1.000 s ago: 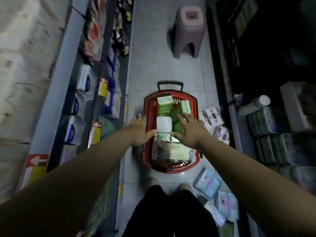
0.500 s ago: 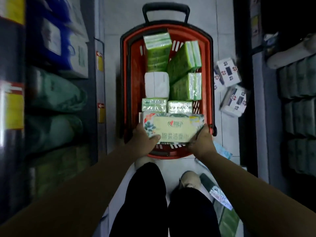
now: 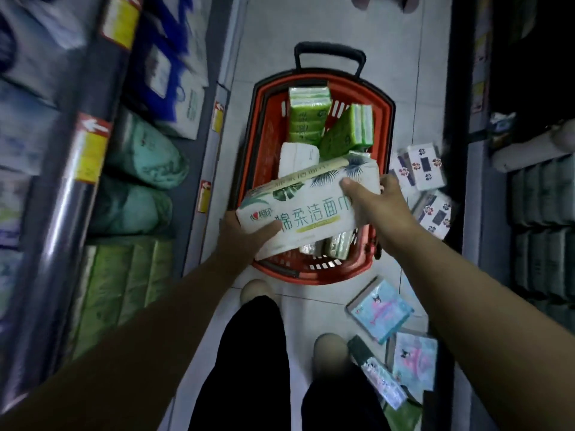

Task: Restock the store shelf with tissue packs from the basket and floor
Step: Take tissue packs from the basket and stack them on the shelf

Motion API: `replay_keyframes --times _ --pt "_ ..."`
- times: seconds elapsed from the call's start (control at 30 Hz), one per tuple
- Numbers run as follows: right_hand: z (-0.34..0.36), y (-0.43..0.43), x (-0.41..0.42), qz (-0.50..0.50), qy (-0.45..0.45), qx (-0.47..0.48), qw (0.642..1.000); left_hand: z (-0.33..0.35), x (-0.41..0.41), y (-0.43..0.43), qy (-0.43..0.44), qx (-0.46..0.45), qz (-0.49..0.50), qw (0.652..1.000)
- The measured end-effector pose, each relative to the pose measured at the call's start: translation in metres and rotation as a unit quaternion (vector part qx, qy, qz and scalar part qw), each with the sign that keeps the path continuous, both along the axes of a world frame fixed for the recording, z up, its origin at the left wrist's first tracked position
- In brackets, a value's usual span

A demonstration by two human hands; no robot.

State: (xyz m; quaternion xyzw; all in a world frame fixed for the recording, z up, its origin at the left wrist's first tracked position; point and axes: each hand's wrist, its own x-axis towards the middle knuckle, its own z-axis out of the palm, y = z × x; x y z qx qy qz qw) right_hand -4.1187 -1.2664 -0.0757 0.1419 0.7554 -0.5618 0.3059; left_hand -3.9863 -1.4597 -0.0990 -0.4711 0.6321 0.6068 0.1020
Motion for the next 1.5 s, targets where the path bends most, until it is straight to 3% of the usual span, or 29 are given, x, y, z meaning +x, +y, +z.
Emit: replay_keyframes --times 0.1,0.23,0.5,0.73,1.13,1.5 --pt "0.06 -0.012 0.002 0.045 0.028 -0.029 0.998 0.057 0.02 0.01 0.073 0.019 0.104 0.992" --pt "0.15 -0.022 0.027 0.101 0.055 -0.061 0.992 0.16 0.053 0.016 0.144 -0.021 0.189 0.971" --pt "0.344 -0.054 0.096 0.226 0.139 -0.134 0.955 0.39 0.149 0.019 0.234 -0.187 0.227 0.927" --pt "0.475 -0.071 0.162 0.286 0.216 -0.224 0.906 0.545 0.231 0.046 0.289 -0.331 0.277 0.855" --pt "0.633 -0.108 0.314 0.382 0.272 -0.402 0.787 0.692 0.392 0.078 0.331 -0.48 0.377 0.72" --pt "0.718 -0.124 0.462 0.433 0.277 -0.501 0.697 0.767 0.535 0.115 0.304 -0.562 0.441 0.63"
